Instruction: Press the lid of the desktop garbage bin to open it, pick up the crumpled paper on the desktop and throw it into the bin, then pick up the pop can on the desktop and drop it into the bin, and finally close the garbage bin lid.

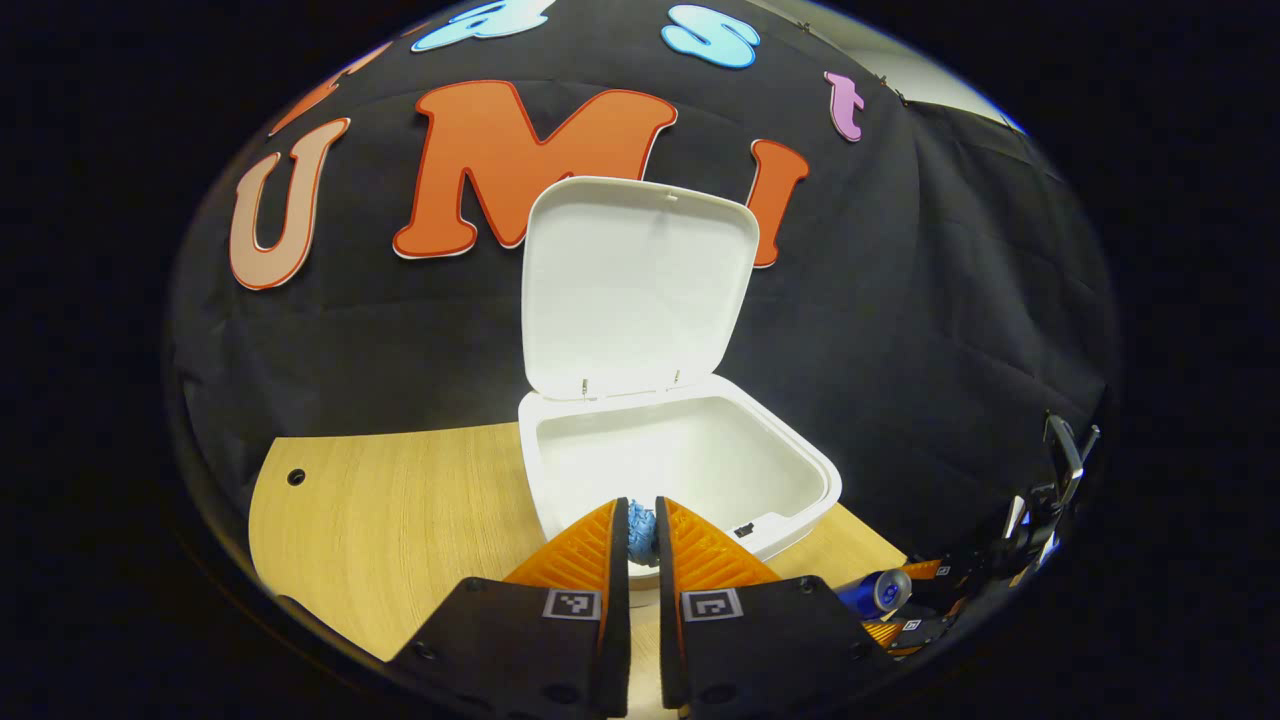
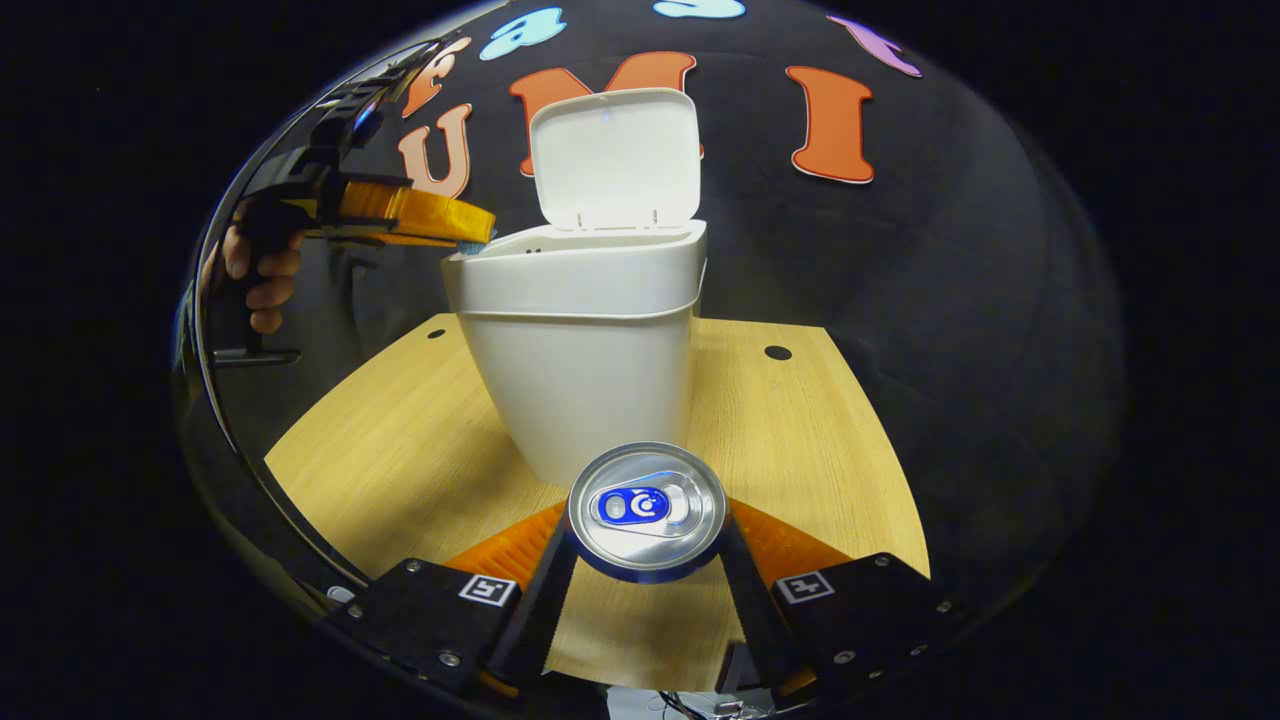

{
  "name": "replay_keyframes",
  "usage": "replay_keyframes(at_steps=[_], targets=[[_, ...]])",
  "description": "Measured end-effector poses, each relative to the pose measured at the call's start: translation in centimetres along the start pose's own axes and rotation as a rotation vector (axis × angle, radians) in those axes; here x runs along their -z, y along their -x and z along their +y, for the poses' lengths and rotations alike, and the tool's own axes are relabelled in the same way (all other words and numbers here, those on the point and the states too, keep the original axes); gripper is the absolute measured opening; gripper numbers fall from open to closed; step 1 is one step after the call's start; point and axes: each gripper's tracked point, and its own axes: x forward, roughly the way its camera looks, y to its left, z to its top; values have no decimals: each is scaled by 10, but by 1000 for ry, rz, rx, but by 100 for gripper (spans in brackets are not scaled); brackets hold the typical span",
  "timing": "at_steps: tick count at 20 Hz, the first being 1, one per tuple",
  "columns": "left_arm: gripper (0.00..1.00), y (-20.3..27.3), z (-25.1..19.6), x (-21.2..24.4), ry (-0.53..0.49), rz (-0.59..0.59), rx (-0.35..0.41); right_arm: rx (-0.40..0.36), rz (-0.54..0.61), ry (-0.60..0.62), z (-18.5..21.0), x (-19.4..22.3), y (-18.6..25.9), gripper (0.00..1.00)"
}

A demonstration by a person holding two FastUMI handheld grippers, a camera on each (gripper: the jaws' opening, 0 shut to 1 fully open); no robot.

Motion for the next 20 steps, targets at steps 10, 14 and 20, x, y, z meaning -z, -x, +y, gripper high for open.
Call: replay_keyframes(at_steps=[10,14,20], targets=[[29,9,10,5,-34,-23,-8,38,-178,18,-17,-94,29,79],[50,11,5,4,-38,-38,15,38,-234,46,-19,-125,39,79],[73,23,21,3,-90,-89,-66,33,-281,88,-17,-154,43,79]])
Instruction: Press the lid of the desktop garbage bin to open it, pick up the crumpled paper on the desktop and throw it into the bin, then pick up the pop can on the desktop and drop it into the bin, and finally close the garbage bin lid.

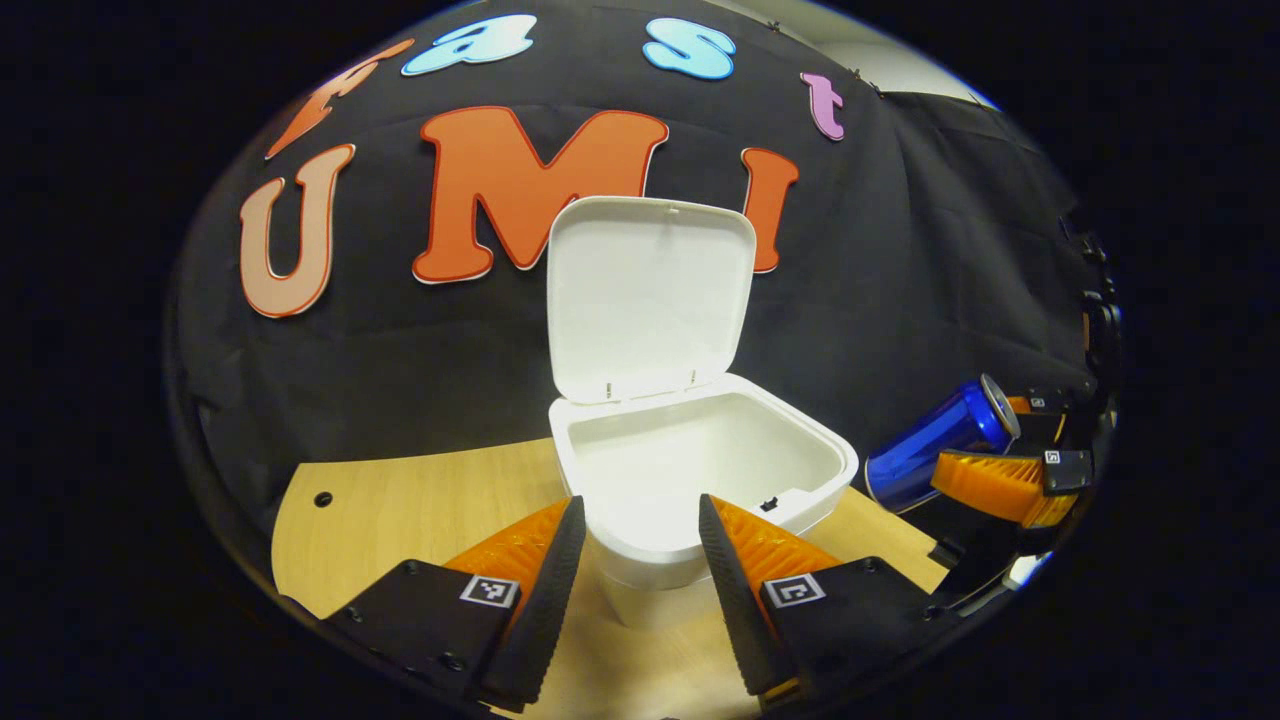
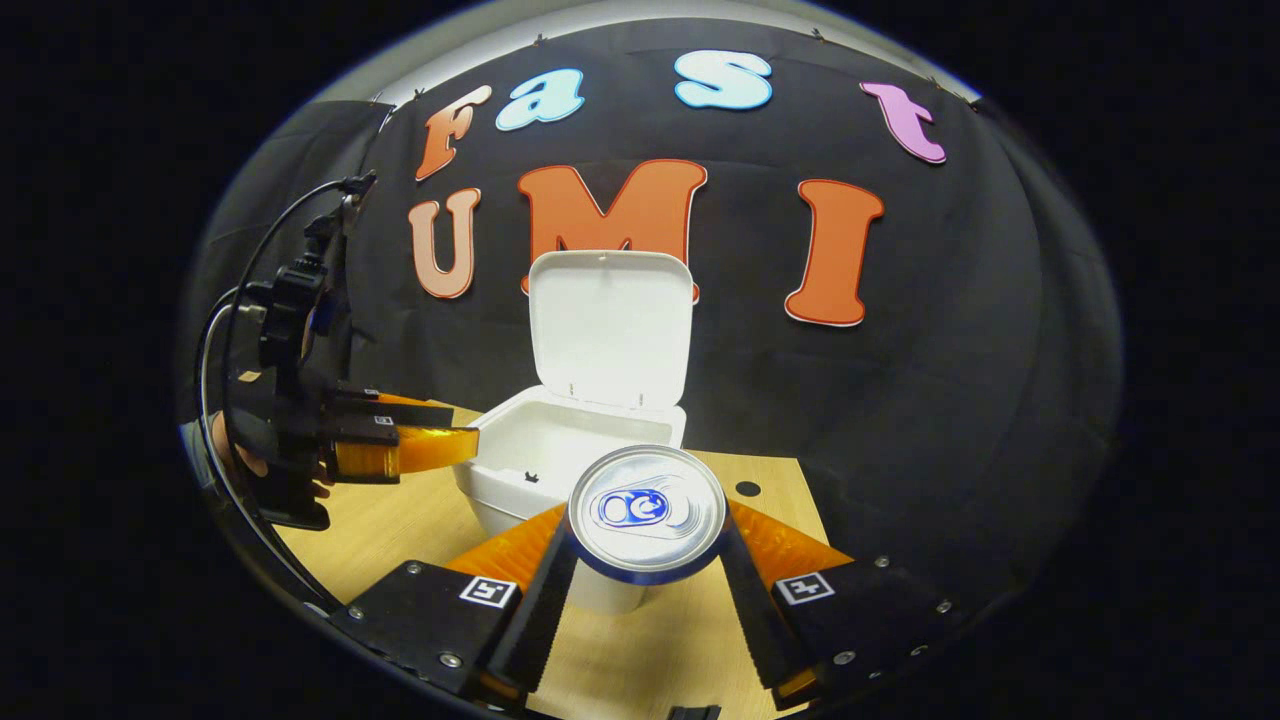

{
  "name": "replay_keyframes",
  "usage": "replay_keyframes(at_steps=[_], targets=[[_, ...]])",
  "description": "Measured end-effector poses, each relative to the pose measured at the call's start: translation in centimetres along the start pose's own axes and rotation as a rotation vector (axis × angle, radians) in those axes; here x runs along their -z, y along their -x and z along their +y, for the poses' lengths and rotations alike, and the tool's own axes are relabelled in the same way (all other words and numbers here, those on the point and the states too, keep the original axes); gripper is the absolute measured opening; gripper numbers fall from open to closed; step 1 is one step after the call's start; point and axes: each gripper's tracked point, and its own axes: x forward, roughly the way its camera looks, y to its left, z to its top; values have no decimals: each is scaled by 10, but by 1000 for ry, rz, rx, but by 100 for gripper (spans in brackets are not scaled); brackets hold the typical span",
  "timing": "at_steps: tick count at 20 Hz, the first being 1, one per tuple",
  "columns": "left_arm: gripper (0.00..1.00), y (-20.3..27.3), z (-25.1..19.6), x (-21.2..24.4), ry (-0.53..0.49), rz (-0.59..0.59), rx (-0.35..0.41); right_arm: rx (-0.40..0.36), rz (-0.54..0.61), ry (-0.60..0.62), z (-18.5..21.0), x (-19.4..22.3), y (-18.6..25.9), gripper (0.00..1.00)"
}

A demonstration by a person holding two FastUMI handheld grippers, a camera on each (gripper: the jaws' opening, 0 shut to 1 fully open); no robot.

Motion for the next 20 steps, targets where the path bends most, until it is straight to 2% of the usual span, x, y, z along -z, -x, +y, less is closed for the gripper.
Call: replay_keyframes(at_steps=[7,9,20], targets=[[74,29,27,6,-1,-44,-85,-54,-63,16,7,-37,-11,79],[73,37,42,7,1,-64,-137,-66,-65,30,9,-42,-17,79],[73,88,104,34,45,-77,-342,-127,35,90,25,-26,-63,79]])
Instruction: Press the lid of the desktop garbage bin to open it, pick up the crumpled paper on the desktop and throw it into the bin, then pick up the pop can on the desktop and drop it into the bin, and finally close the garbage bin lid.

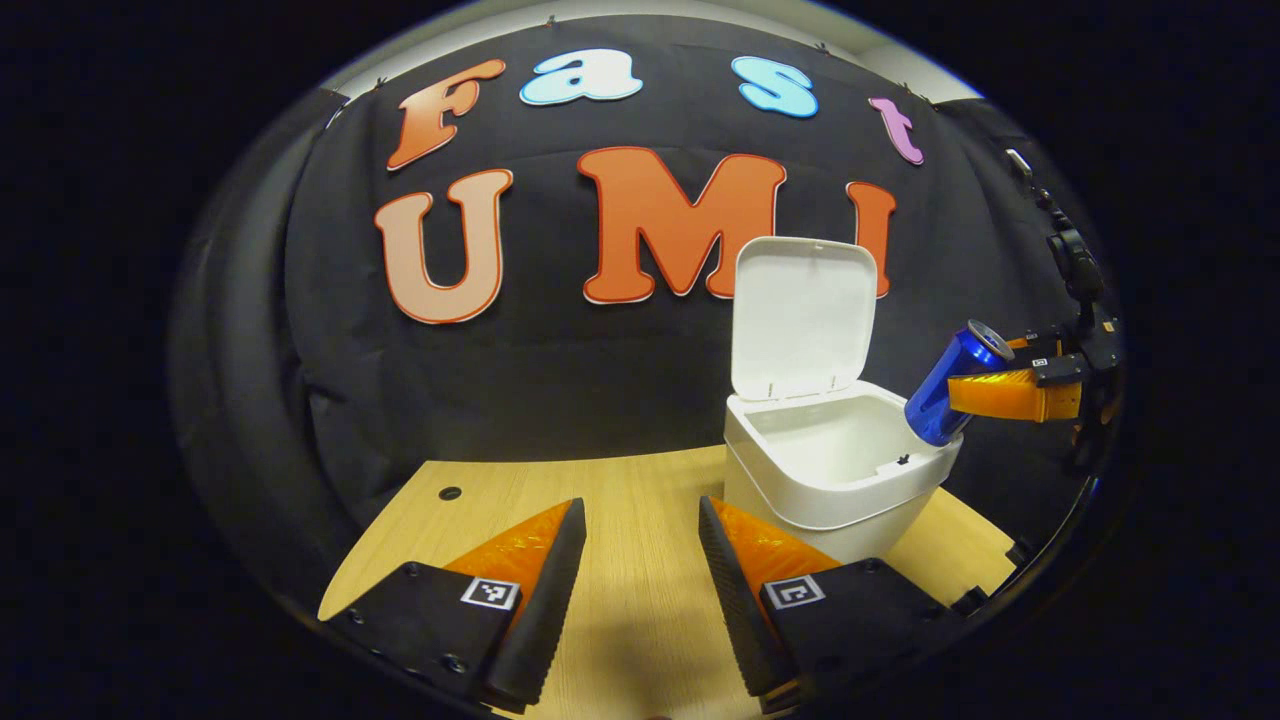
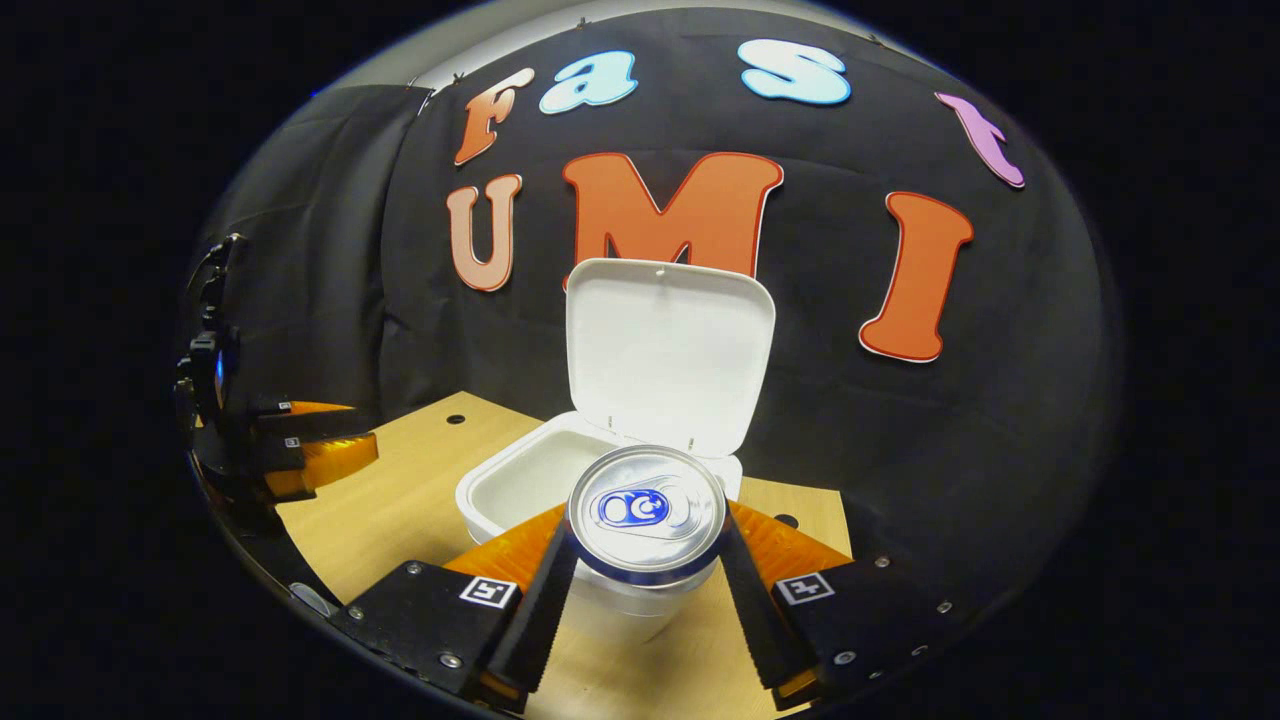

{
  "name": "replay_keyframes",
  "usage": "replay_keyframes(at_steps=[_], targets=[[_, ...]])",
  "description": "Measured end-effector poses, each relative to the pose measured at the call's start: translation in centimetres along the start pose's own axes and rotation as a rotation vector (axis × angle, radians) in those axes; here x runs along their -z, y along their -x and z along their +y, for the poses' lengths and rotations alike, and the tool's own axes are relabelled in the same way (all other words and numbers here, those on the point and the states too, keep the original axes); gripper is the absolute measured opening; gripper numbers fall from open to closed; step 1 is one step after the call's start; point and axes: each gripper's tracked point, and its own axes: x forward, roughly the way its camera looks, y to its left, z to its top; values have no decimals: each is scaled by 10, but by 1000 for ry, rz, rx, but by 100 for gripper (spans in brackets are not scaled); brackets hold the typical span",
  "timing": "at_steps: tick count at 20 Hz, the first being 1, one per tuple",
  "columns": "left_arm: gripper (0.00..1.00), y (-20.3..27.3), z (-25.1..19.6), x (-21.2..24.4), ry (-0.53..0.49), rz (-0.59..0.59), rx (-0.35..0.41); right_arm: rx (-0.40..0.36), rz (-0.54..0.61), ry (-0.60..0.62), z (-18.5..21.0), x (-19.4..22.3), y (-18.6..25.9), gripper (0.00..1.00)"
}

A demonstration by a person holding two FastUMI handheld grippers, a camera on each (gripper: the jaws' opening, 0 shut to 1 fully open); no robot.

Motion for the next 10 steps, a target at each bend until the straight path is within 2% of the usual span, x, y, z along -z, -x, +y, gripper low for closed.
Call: replay_keyframes(at_steps=[5,10], targets=[[74,4,23,16,1,32,-57,-19,59,19,2,14,-17,79],[74,1,28,28,55,63,-66,-10,114,45,0,28,-26,79]])
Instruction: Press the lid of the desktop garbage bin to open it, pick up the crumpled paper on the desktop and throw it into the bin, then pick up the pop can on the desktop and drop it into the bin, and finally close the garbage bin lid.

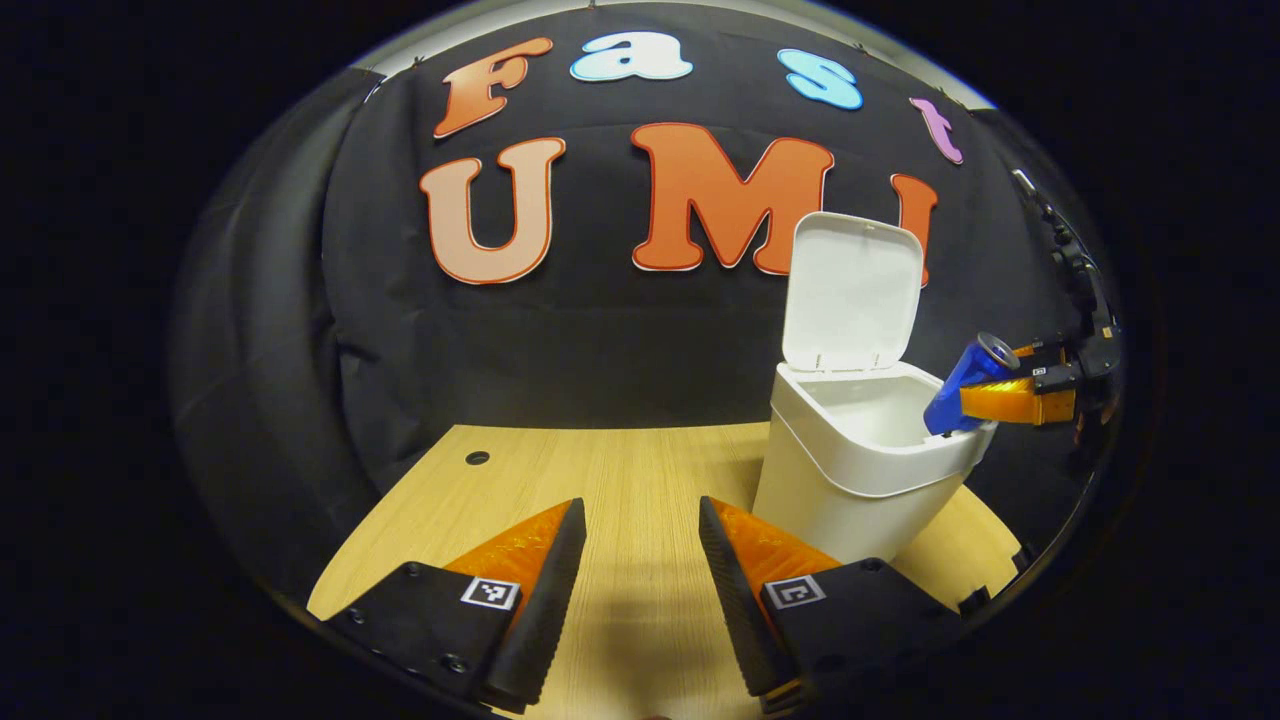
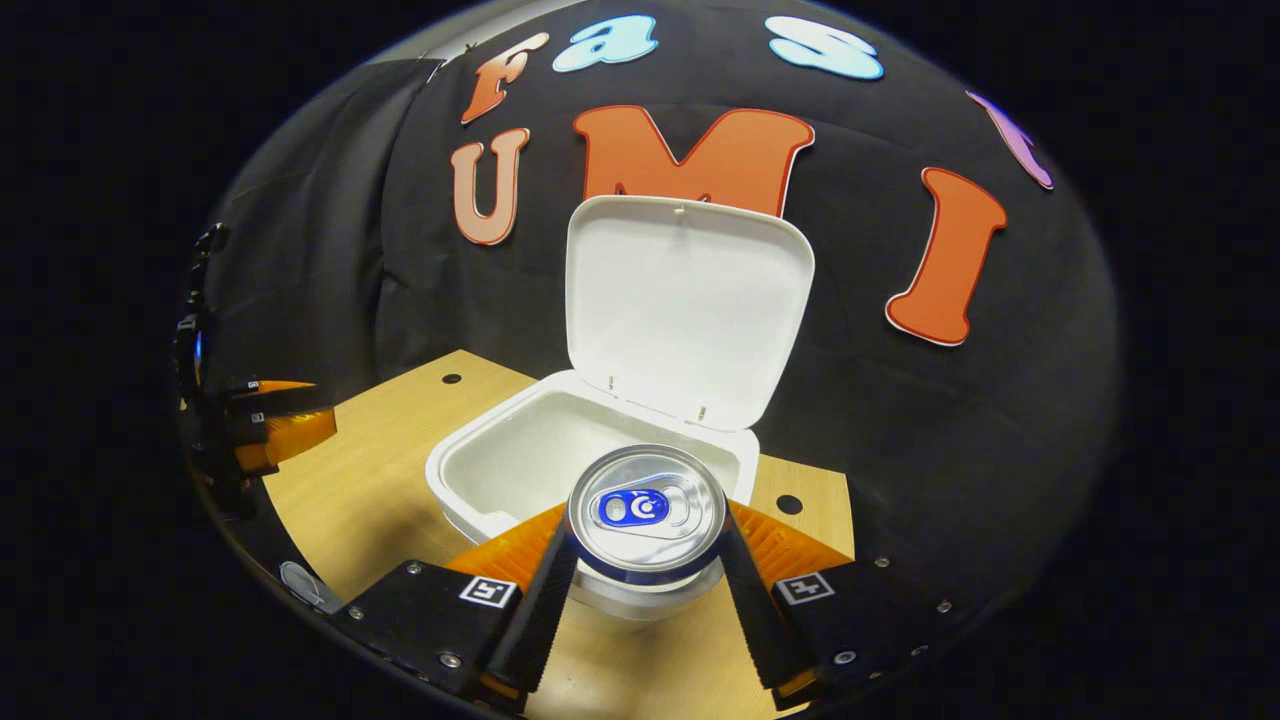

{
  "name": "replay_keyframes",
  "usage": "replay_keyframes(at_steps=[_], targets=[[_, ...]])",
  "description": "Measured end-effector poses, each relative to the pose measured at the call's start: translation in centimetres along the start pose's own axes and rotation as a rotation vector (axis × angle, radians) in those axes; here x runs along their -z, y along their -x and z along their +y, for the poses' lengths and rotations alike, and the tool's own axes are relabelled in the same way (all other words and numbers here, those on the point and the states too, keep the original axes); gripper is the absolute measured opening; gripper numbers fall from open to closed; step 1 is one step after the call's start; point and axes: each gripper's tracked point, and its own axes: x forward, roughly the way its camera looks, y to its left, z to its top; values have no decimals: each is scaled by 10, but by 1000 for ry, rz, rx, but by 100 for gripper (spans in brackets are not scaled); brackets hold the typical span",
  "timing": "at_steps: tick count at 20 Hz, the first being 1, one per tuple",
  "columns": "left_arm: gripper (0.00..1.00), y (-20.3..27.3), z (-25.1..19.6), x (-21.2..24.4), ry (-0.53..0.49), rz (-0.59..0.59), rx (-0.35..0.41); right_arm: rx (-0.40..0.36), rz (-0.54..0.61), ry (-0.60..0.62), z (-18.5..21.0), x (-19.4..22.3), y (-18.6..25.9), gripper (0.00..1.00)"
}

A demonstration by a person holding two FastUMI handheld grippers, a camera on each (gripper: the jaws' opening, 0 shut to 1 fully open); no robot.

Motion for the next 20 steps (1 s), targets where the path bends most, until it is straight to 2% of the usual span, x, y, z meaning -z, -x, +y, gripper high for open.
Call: replay_keyframes(at_steps=[3,4,5,8,9,13,14,17,20], targets=[[75,-4,-3,2,-18,11,18,-4,27,0,-1,7,-2,80],[75,-5,-5,1,-24,9,23,-2,32,-3,-2,8,-3,76],[78,-6,-5,0,-28,7,27,-1,35,-6,-2,8,-3,80],[85,-8,-6,0,-28,5,34,14,48,8,-3,10,-5,81],[83,-8,-6,0,-25,1,37,19,51,14,-4,11,-5,81],[87,-4,1,1,-20,-2,31,32,47,12,-7,11,-5,83],[90,-3,4,2,-17,-2,27,34,42,10,-7,10,-5,84],[90,2,15,2,-15,-9,-1,39,18,8,-8,2,-4,84],[89,8,28,3,-10,-7,-23,43,-17,9,-9,-25,-9,84]])
